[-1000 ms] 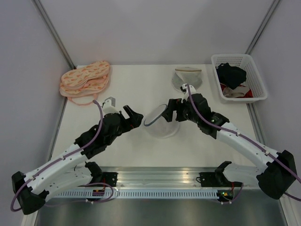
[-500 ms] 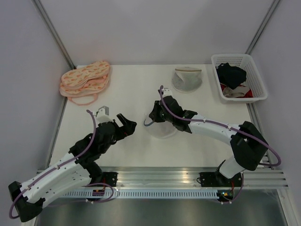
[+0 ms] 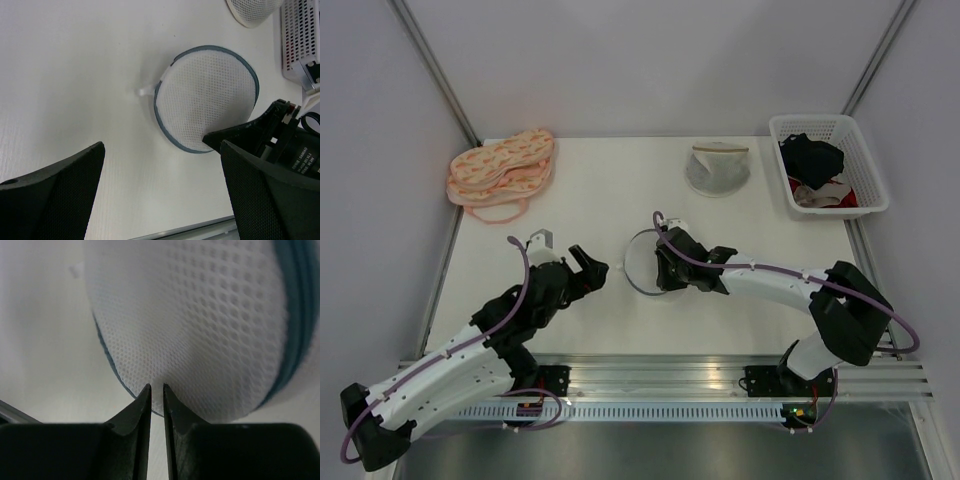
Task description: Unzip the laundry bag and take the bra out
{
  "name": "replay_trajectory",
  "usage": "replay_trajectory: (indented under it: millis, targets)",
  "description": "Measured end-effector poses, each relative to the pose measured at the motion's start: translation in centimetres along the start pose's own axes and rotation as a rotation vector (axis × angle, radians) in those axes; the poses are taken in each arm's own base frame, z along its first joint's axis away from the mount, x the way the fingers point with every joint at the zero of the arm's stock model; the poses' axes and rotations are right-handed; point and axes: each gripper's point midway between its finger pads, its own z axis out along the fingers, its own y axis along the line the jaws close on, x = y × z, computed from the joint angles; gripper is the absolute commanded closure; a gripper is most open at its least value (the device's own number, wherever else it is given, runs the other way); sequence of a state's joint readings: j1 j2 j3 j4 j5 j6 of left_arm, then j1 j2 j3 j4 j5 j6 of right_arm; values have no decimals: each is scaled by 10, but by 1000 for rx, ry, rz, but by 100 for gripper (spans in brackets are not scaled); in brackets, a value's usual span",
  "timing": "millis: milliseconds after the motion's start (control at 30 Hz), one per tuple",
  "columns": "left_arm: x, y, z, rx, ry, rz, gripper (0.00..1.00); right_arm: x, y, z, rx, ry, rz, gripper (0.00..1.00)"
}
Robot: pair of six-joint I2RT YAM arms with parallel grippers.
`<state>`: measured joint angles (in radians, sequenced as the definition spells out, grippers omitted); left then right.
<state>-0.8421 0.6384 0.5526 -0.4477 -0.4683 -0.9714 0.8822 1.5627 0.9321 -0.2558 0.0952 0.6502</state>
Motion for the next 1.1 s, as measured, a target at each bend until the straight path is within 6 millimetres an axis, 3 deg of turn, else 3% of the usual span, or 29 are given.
replay_trajectory:
  millis: [300,633,733,933,1100]
  targets:
    - [14,-5,30,9,6,99,0,17,-43,-21,162,27,-69,76]
    - [49,-10,87,60,97,333,0,10,-89,-23,325,3,-110,76]
    - [57,-28,89,168,130,362,0,6,-95,-23,339,-3,-120,76]
    - [63,-79,75,447,157,399,0,1,-98,-22,338,-13,-153,77]
    - [84,-91,79,519,262,449,5,-1,-99,-22,333,-12,-166,77]
